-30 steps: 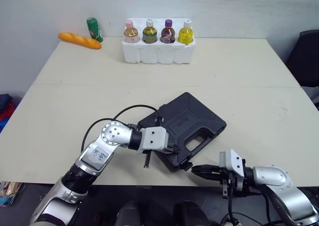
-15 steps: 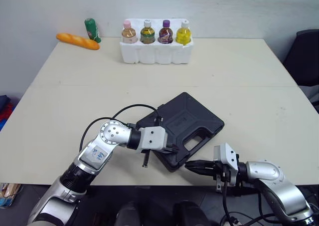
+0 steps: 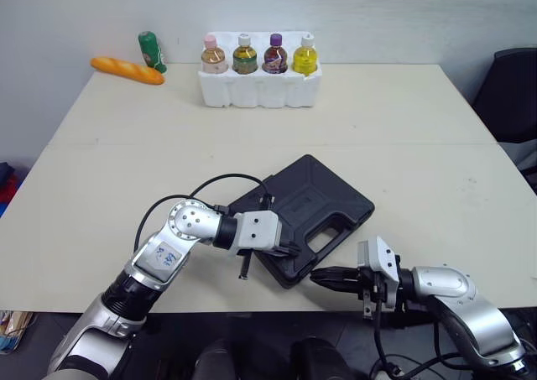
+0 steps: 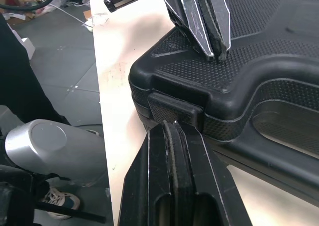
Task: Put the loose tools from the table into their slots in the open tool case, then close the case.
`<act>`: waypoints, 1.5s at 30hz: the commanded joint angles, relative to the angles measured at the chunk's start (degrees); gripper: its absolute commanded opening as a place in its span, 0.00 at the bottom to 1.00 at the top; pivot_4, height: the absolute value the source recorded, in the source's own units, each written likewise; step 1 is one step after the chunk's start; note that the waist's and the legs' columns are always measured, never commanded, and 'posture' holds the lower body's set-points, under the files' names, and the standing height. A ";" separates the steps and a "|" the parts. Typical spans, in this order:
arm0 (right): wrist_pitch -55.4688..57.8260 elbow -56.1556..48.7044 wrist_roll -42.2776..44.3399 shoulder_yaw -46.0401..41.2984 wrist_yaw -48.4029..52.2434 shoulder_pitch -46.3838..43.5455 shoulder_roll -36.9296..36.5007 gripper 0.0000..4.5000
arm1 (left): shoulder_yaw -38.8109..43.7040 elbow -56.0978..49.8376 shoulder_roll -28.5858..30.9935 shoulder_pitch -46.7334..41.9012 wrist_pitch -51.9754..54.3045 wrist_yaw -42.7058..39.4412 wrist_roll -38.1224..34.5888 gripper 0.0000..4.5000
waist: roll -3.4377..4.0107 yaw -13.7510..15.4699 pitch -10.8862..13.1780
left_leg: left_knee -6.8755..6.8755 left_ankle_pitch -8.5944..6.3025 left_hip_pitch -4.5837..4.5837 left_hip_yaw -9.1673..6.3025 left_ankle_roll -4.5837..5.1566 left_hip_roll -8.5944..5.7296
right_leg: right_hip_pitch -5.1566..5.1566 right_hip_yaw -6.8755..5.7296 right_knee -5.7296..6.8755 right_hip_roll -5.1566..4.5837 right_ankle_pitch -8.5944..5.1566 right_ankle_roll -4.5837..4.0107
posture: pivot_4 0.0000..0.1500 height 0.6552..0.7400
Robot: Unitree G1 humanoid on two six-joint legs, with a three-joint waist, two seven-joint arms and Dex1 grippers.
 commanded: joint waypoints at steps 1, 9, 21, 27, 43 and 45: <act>1.07 -0.96 1.53 0.58 0.46 -0.93 -0.14 0.01 | -4.69 7.38 1.64 3.03 0.71 -1.05 5.12 0.00 | 0.00 -0.14 0.00 | -0.01 0.00 0.00 0.00 0.00 0.00 | 0.00 0.00 0.00 0.00 -0.01 -0.01 | 1.00 1.00; 0.05 0.94 0.29 1.84 0.64 -2.79 0.78 0.01 | -3.98 8.46 0.34 2.54 0.38 -0.25 4.62 0.00 | 0.00 -0.33 -0.03 | -0.02 0.00 0.01 0.00 0.00 0.00 | 0.00 0.00 -0.01 -0.01 -0.02 -0.04 | 1.00 1.00; -2.21 4.63 2.65 -14.81 4.71 -0.53 -11.69 0.01 | 15.35 1.63 3.71 0.88 -2.22 -2.08 -9.37 0.00 | 0.14 -0.48 0.90 | -0.02 0.14 -0.51 0.05 -0.29 -0.05 | -0.49 -0.07 -0.11 0.03 0.10 0.20 | 1.00 1.00; -10.28 22.30 -2.00 -21.34 6.06 -8.18 -18.53 0.01 | 26.12 7.76 10.73 3.58 -1.39 0.04 -10.37 0.00 | 0.18 -0.45 1.20 | 0.14 0.25 -1.20 0.20 -0.39 -0.07 | -1.23 0.00 -0.09 0.23 0.17 0.36 | 1.00 1.00; -27.58 51.02 -13.59 -16.20 0.01 -24.61 -16.33 0.01 | 36.71 2.66 14.72 21.17 1.38 8.79 -10.27 0.00 | 0.00 -0.80 1.73 | 0.23 0.37 -1.14 0.63 -0.54 0.01 | -1.58 0.32 0.38 0.21 0.14 0.43 | 1.00 1.00; -28.30 53.08 -13.91 -15.41 -0.33 -26.25 -14.79 0.01 | 36.17 0.99 14.50 22.52 2.00 9.25 -10.05 0.00 | 0.00 -0.89 1.74 | 0.20 0.42 -1.06 0.76 -0.59 0.03 | -1.63 0.60 0.52 0.24 0.14 0.43 | 1.00 1.00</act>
